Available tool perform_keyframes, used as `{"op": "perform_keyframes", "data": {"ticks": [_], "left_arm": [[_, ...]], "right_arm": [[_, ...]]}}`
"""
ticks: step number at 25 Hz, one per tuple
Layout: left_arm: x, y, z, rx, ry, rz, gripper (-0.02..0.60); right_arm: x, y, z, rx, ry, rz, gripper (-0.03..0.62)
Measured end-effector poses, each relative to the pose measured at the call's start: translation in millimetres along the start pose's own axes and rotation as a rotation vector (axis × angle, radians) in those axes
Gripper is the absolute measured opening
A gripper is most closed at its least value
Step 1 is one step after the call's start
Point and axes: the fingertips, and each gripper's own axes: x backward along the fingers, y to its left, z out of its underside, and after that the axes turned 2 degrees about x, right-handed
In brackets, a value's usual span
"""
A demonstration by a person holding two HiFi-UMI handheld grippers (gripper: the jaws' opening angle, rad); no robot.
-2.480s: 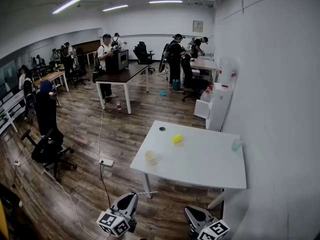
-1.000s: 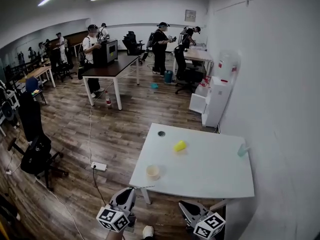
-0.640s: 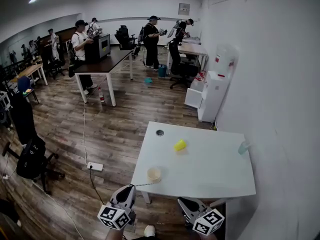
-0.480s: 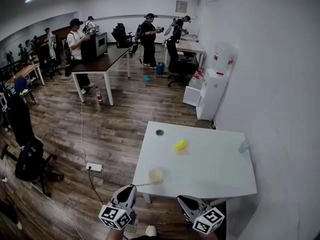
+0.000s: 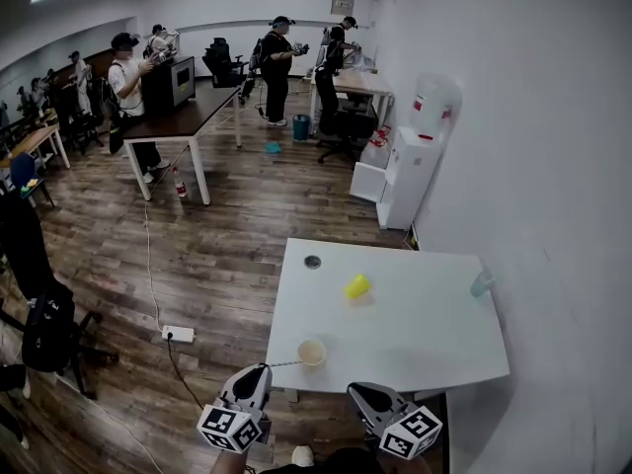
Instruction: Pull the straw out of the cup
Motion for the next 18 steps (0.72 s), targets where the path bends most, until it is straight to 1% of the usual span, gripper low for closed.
{"op": "perform_keyframes", "data": {"ticks": [6, 9, 14, 18], "left_arm": [[-7.4, 13.8, 9.1, 0.032, 0.003, -0.007, 0.035], [-10.7, 18.1, 13.7, 0.035, 0.005, -0.016, 0.035], [-18.1, 24.3, 19.4, 0.068, 0.008, -0.035, 0.035], [-30.4, 24.9, 31.1, 0.075, 0.031, -0.048, 0.035]], "right_arm": [[-9.0, -7.6, 9.8, -0.022, 0.016, 0.024, 0.022], [-13.0, -10.8, 16.9, -0.027, 0.029, 0.027, 0.022], [-20.4, -17.5, 19.6, -0.023, 0.046, 0.019, 0.023], [-24.1, -29.6, 20.4, -0.027, 0.056, 0.007, 0.023]]}}
